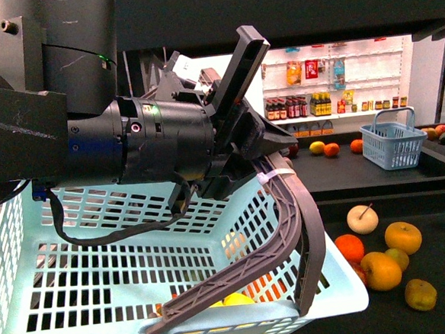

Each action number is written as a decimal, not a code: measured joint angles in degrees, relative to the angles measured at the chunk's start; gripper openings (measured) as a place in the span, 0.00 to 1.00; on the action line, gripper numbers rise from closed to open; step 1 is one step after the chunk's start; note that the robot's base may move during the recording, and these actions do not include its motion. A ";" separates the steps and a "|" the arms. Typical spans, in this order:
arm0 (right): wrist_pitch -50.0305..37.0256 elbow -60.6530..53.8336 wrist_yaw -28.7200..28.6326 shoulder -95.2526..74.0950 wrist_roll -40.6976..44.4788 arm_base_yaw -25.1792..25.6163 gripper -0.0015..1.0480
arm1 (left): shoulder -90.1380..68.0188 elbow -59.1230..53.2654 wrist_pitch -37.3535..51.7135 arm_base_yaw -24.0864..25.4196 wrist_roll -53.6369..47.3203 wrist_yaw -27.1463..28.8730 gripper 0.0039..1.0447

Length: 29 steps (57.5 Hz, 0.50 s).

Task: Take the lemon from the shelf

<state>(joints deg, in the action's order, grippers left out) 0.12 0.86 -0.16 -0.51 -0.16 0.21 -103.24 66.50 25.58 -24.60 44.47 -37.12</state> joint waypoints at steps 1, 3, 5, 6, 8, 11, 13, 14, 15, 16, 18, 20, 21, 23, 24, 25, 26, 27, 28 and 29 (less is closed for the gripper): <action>0.00 0.00 0.00 0.00 0.00 0.00 0.07 | 0.00 0.00 0.00 0.00 0.00 -0.11 0.09; 0.00 0.00 -0.02 0.11 0.00 0.00 0.07 | 0.00 0.00 0.00 0.00 0.00 -0.11 0.09; 0.00 0.00 0.00 0.11 0.00 0.00 0.07 | 0.00 0.00 0.00 0.00 0.07 -0.15 0.09; 0.00 0.00 0.00 0.11 0.00 0.00 0.07 | 0.00 0.00 0.00 0.00 0.07 -0.15 0.09; 0.00 0.00 -0.02 0.13 0.00 0.00 0.07 | 0.00 0.00 0.00 0.00 0.11 -0.17 0.09; 0.00 0.00 -0.02 0.13 0.02 0.00 0.07 | 0.00 0.00 0.00 0.00 0.04 -0.13 0.09; 0.00 0.00 -0.02 0.13 0.00 0.00 0.07 | 0.00 0.00 0.00 0.00 0.04 -0.11 0.09; 0.00 0.00 -0.02 0.13 0.00 0.00 0.07 | 0.00 0.00 0.00 0.00 0.04 -0.11 0.09; 0.00 0.00 -0.02 0.13 0.00 0.00 0.07 | 0.00 0.00 0.00 0.00 0.07 -0.11 0.09; 0.00 0.00 -0.02 0.13 0.00 0.00 0.07 | 0.00 0.00 0.00 0.00 0.07 -0.11 0.09; 0.00 0.00 -0.02 0.13 0.00 0.00 0.07 | 0.00 0.00 0.00 0.00 0.07 -0.13 0.09; 0.00 0.00 -0.02 0.13 0.04 0.00 0.07 | 0.00 0.00 0.00 0.00 0.07 -0.13 0.09; 0.00 0.00 0.00 0.13 0.04 0.00 0.08 | 0.00 0.00 0.00 0.00 0.07 -0.13 0.09; 0.00 0.00 -0.02 0.13 0.02 0.00 0.14 | 0.00 0.00 0.02 0.00 0.07 -0.13 0.09; 0.00 0.00 -0.02 0.13 0.02 0.00 0.16 | 0.00 0.00 0.00 0.00 0.07 -0.11 0.09; 0.00 0.00 -0.02 0.13 0.02 0.00 0.19 | 0.00 0.00 0.00 0.00 0.07 -0.11 0.09; 0.00 0.00 -0.02 0.13 0.02 0.00 0.23 | 0.00 0.00 0.00 0.00 0.04 -0.11 0.09; 0.00 0.00 -0.02 0.13 0.02 0.00 0.24 | 0.00 0.00 0.00 0.00 0.04 -0.11 0.09; 0.00 0.00 -0.02 0.13 0.02 0.00 0.27 | 0.00 0.00 0.00 0.00 0.04 -0.11 0.09; 0.00 0.00 -0.02 0.13 0.02 0.00 0.31 | 0.00 0.00 0.00 0.00 0.04 -0.11 0.09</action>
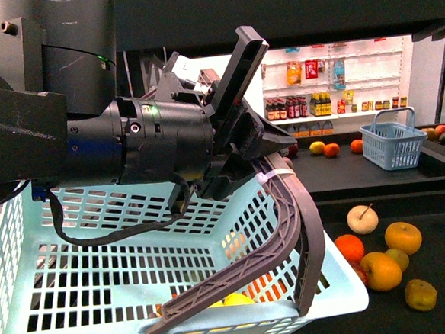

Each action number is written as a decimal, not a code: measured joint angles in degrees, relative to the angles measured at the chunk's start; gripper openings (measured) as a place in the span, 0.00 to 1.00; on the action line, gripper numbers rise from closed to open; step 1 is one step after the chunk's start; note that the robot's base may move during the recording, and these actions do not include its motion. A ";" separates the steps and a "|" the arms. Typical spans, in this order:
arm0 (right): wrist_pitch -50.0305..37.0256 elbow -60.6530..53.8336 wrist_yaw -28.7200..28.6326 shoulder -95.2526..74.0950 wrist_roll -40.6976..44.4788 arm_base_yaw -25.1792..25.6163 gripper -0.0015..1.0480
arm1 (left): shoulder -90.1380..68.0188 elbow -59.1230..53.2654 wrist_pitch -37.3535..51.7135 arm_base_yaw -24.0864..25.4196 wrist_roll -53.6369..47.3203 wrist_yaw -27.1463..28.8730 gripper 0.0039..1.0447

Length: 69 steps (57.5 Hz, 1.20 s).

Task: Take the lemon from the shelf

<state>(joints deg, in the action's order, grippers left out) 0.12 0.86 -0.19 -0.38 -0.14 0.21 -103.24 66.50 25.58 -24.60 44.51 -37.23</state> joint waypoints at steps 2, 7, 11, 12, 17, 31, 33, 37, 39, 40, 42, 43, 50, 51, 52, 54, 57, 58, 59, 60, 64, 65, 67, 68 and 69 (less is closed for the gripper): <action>0.00 0.00 0.00 0.00 0.00 0.00 0.36 | 0.00 0.00 0.02 0.00 0.00 -0.02 0.09; 0.00 0.00 0.00 0.00 0.00 0.00 0.49 | 0.00 0.00 0.02 0.00 0.02 -0.04 0.09; 0.00 0.00 0.02 0.00 0.00 0.00 0.61 | 0.00 0.00 0.00 0.00 0.02 -0.04 0.09; 0.00 0.00 0.00 0.00 0.00 0.00 0.64 | 0.00 0.00 0.00 0.00 0.02 -0.04 0.09; 0.00 0.00 0.00 0.00 0.00 0.00 0.77 | 0.00 0.00 0.00 0.00 0.02 -0.02 0.09; 0.00 0.00 0.00 0.00 0.00 0.00 0.97 | -0.20 -0.09 3.32 0.04 1.36 1.36 0.09; 0.00 0.00 0.00 0.02 0.00 0.00 0.98 | -0.20 -0.09 5.25 0.31 1.99 2.89 0.09; 0.00 0.00 0.00 0.02 0.00 0.00 0.98 | -0.26 -0.11 9.66 1.75 4.02 6.75 0.09; 0.00 0.00 0.00 0.02 0.00 0.00 0.98 | -0.55 -0.15 12.72 2.86 5.92 8.85 0.09; 0.00 0.00 0.02 0.02 0.00 0.00 0.98 | -0.68 -0.15 13.60 3.17 6.91 9.35 0.09; 0.00 0.00 0.00 0.02 0.00 0.00 0.98 | -1.09 -0.17 16.90 4.59 9.57 11.67 0.09; 0.00 0.00 0.00 0.02 0.00 0.00 0.98 | -1.27 -0.17 18.18 5.40 10.54 12.98 0.09; 0.00 0.00 0.00 0.02 0.00 0.00 0.98 | -2.56 -0.15 23.50 11.85 18.10 20.85 0.09; 0.00 0.00 0.00 0.02 0.00 0.00 0.98 | -2.69 -0.15 23.98 12.37 18.69 21.33 0.09; 0.00 0.00 0.00 0.02 0.00 0.00 0.98 | -2.97 -0.15 24.96 13.46 19.61 22.45 0.09; 0.00 0.00 0.00 0.02 0.00 0.00 0.98 | -3.39 -0.17 26.38 15.06 21.59 24.13 0.09; 0.00 0.00 0.00 0.02 0.00 0.00 0.98 | -4.11 -0.22 29.48 18.32 24.87 27.12 0.09; 0.00 0.00 0.00 0.02 0.00 0.00 0.98 | -4.52 -0.24 30.97 19.89 26.60 28.44 0.09; 0.00 0.00 0.00 0.02 0.00 0.00 0.98 | -4.70 -0.24 31.89 20.87 27.69 29.00 0.09; 0.00 0.00 0.00 0.02 0.00 0.00 0.98 | -4.79 -0.24 32.74 22.34 29.11 29.70 0.09; 0.00 0.00 0.00 0.02 0.00 0.00 0.98 | -5.14 -0.22 34.58 26.10 31.89 30.03 0.09; 0.00 0.00 0.00 0.02 0.00 0.00 0.98 | -5.22 -0.20 34.84 26.82 32.46 29.94 0.09; 0.00 0.00 0.00 0.02 0.00 0.00 0.98 | -5.66 -0.11 35.58 28.15 33.79 29.79 0.09; 0.00 0.00 0.00 0.02 0.00 0.00 0.98 | -5.95 -0.04 36.02 28.85 34.34 29.73 0.09; 0.00 0.00 0.00 0.02 0.00 0.00 0.98 | -6.12 0.00 36.24 29.20 34.64 29.68 0.09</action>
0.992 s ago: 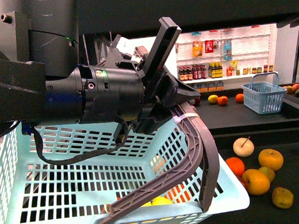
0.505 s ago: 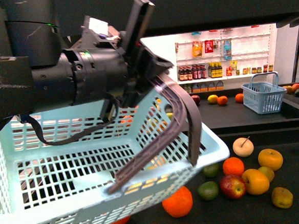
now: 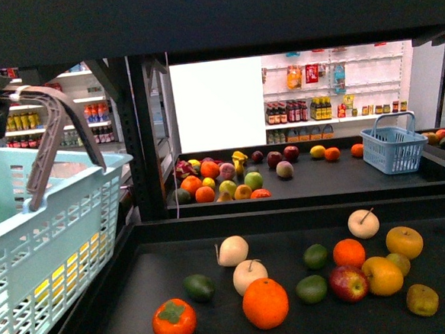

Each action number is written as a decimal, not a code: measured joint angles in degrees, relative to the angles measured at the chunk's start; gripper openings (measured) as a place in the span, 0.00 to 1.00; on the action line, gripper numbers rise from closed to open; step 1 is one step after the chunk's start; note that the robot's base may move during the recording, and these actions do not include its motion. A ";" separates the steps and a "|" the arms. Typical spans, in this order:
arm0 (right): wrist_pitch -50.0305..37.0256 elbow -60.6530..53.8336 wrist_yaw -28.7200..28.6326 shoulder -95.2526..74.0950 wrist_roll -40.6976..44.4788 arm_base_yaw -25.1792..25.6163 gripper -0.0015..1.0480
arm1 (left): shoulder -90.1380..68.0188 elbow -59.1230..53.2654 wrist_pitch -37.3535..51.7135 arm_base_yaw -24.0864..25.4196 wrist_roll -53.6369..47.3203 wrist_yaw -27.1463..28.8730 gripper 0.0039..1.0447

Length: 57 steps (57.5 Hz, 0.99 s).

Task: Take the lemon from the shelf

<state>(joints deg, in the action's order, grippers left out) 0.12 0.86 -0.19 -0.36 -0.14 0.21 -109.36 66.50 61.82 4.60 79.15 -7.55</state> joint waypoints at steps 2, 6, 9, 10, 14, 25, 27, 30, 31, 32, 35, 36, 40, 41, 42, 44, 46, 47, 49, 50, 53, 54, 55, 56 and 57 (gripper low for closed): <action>0.00 0.00 0.00 0.00 0.00 0.00 0.98 | -0.90 0.22 0.94 1.79 1.88 -0.20 0.09; 0.00 0.00 0.02 0.00 0.00 0.00 0.98 | -2.80 0.37 2.75 5.03 4.42 -2.27 0.09; 0.00 0.00 0.00 0.02 0.00 0.00 0.98 | -4.20 0.37 4.87 7.30 5.84 -4.11 0.09; 0.00 0.00 0.00 0.02 0.00 0.00 0.98 | -4.46 0.39 5.33 7.89 5.99 -4.61 0.09; 0.00 0.00 0.00 0.02 0.00 0.00 0.98 | -5.33 0.57 6.60 9.51 6.29 -5.97 0.09; 0.00 0.00 0.00 0.02 0.00 0.00 0.98 | -7.08 1.33 10.29 13.42 7.74 -7.80 0.09; 0.00 0.00 0.00 0.02 0.00 0.00 0.98 | -7.30 1.49 10.67 13.79 7.91 -8.13 0.09; 0.00 0.00 0.00 0.02 0.00 0.00 0.98 | -7.89 1.68 11.43 14.40 8.37 -8.50 0.09; 0.00 0.00 0.00 0.02 0.00 0.00 0.98 | -8.15 1.75 11.91 14.62 8.72 -8.57 0.09; 0.00 0.00 0.00 0.02 0.00 0.00 0.98 | -8.24 1.77 12.17 14.75 8.94 -8.59 0.09; 0.00 0.00 0.00 0.04 0.00 0.00 0.98 | -9.16 1.81 13.46 15.32 9.77 -8.76 0.09; 0.00 0.00 0.00 0.02 0.00 0.00 0.98 | -9.57 1.81 13.94 15.54 10.16 -8.81 0.09; 0.00 0.00 0.00 0.04 0.00 0.00 0.98 | -10.69 1.81 15.12 16.13 11.26 -8.98 0.09; 0.00 0.00 0.00 0.04 0.00 0.00 0.98 | -10.95 1.81 15.47 16.28 11.58 -9.07 0.09; 0.00 0.00 0.00 0.04 0.00 0.00 0.98 | -11.21 1.81 15.80 16.44 11.85 -9.11 0.09; 0.00 0.00 0.00 0.04 0.00 0.00 0.98 | -11.69 1.81 16.39 16.66 12.33 -9.18 0.09; 0.00 0.00 0.00 0.04 0.00 0.00 0.98 | -12.09 1.81 16.94 16.96 12.66 -9.20 0.09; 0.00 0.00 0.00 0.04 0.00 0.00 0.98 | -12.24 1.79 17.05 17.00 12.72 -9.22 0.09; 0.00 0.00 0.00 0.04 0.00 0.00 0.98 | -12.59 1.79 17.31 17.18 12.94 -9.20 0.09; 0.00 0.00 0.00 0.04 0.00 0.00 0.98 | -12.66 1.79 17.35 17.22 12.98 -9.18 0.09; 0.00 0.00 0.00 0.04 0.00 0.00 0.98 | -12.94 1.70 17.35 17.40 12.98 -9.18 0.09; 0.00 0.00 0.02 0.04 0.00 0.00 0.98 | -13.07 1.70 17.35 17.42 12.98 -9.18 0.09; 0.00 0.00 0.00 0.04 0.00 0.00 0.98 | -13.29 1.68 17.35 17.49 12.98 -9.18 0.09; 0.00 0.00 0.00 0.04 0.00 0.00 0.98 | -13.46 1.68 17.40 17.55 13.07 -9.20 0.09; 0.00 0.00 0.00 0.04 0.00 0.00 0.98 | -13.53 1.68 17.46 17.55 13.09 -9.18 0.09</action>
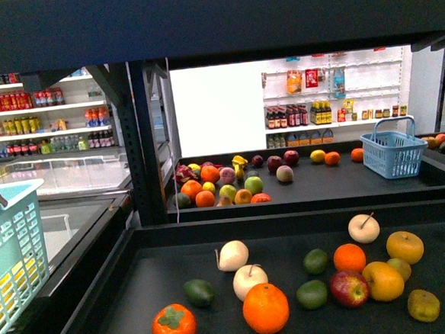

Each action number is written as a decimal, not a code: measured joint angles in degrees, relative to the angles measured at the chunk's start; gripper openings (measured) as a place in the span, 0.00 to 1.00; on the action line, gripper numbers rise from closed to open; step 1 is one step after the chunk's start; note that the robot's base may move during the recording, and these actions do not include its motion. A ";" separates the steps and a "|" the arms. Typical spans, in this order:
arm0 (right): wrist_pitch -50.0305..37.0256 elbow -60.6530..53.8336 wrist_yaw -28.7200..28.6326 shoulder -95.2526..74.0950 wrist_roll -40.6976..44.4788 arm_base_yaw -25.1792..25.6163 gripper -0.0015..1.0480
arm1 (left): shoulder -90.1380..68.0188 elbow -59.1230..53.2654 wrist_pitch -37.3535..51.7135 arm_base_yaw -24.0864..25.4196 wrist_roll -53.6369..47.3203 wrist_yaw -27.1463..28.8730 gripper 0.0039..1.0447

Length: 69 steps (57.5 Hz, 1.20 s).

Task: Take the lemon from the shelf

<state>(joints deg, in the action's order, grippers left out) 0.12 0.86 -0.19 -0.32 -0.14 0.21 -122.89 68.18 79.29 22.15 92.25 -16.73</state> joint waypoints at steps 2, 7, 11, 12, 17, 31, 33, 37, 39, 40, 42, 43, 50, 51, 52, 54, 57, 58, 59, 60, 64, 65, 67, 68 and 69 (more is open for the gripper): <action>0.00 0.00 0.00 0.00 0.00 0.00 0.98 | -0.07 0.00 0.24 0.07 0.07 -0.02 0.09; 0.00 0.00 0.00 0.00 0.00 0.00 0.98 | -0.13 0.00 0.24 0.24 0.02 -0.26 0.09; 0.00 0.00 0.00 0.00 0.00 0.00 0.98 | -0.13 -0.04 0.24 0.63 -0.42 -1.33 0.09; 0.00 0.00 0.00 0.00 0.00 0.00 0.98 | -0.15 -0.09 0.24 0.72 -0.50 -1.57 0.09; 0.00 0.00 0.00 0.00 0.00 0.00 0.98 | -0.15 -0.28 0.17 0.98 -1.64 -2.43 0.19; 0.00 0.00 0.00 0.00 0.00 0.00 0.98 | -0.15 -0.61 -0.55 1.20 -4.04 -3.72 0.59; 0.00 0.00 0.00 0.00 0.00 0.00 0.98 | -0.15 -0.63 -0.57 1.20 -4.17 -3.91 0.64; 0.00 0.00 0.00 0.00 0.00 0.00 0.98 | -0.11 -0.81 -0.68 1.22 -4.39 -4.15 0.76; 0.00 0.00 0.00 0.00 0.00 0.00 0.98 | -0.04 -0.94 -0.85 1.22 -4.52 -4.31 0.81; 0.00 0.00 0.02 0.00 0.00 0.00 0.98 | -0.02 -0.98 -0.94 1.22 -4.52 -4.31 0.82; 0.00 0.00 0.00 0.00 0.00 0.00 0.98 | 0.02 -1.18 -1.05 1.20 -4.57 -4.37 0.89; 0.00 0.00 0.00 0.00 0.00 0.00 0.98 | 0.15 -1.31 -1.16 1.22 -4.59 -4.44 0.92; 0.00 0.00 0.00 0.00 0.00 0.00 0.98 | 1.31 -2.01 -2.64 1.31 -5.20 -5.09 0.92; 0.00 0.00 0.00 0.00 0.00 0.00 0.98 | 1.57 -2.08 -3.13 1.31 -5.44 -5.27 0.93; 0.00 0.00 0.00 0.00 0.00 0.00 0.98 | 1.77 -2.10 -3.43 1.31 -5.62 -5.38 0.93; 0.00 0.00 0.00 0.00 0.00 0.00 0.98 | 2.29 -2.21 -4.72 1.31 -6.12 -5.66 0.93; 0.00 0.00 0.00 0.00 0.00 0.00 0.98 | 3.34 -2.51 -6.73 1.31 -6.86 -6.05 0.93; 0.00 0.00 0.00 0.00 0.00 0.00 0.98 | 3.74 -2.67 -7.13 1.31 -7.30 -6.23 0.93; 0.00 0.00 0.00 0.00 0.00 0.00 0.98 | 4.04 -2.78 -7.56 1.27 -7.69 -6.60 0.93; 0.00 0.00 0.00 0.00 0.00 0.00 0.98 | 4.22 -2.82 -7.85 1.27 -7.96 -6.78 0.93; 0.00 0.00 0.00 0.00 0.00 0.00 0.98 | 5.57 -3.06 -10.47 1.16 -9.64 -7.45 0.93; 0.00 0.00 0.00 0.00 0.00 0.00 0.98 | 5.99 -3.17 -11.32 1.14 -10.27 -7.56 0.93; 0.00 0.00 0.00 0.00 0.00 0.00 0.98 | 6.67 -3.41 -12.57 1.09 -10.91 -7.76 0.93; 0.00 0.00 0.00 0.00 0.00 0.00 0.98 | 7.15 -3.58 -13.46 1.07 -11.41 -7.93 0.93; 0.00 0.00 0.00 0.00 0.00 0.00 0.98 | 7.39 -3.67 -13.92 1.05 -11.67 -7.96 0.93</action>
<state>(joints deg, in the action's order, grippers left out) 0.12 0.86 -0.19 -0.32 -0.14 0.21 -115.50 64.51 65.36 23.20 80.58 -24.69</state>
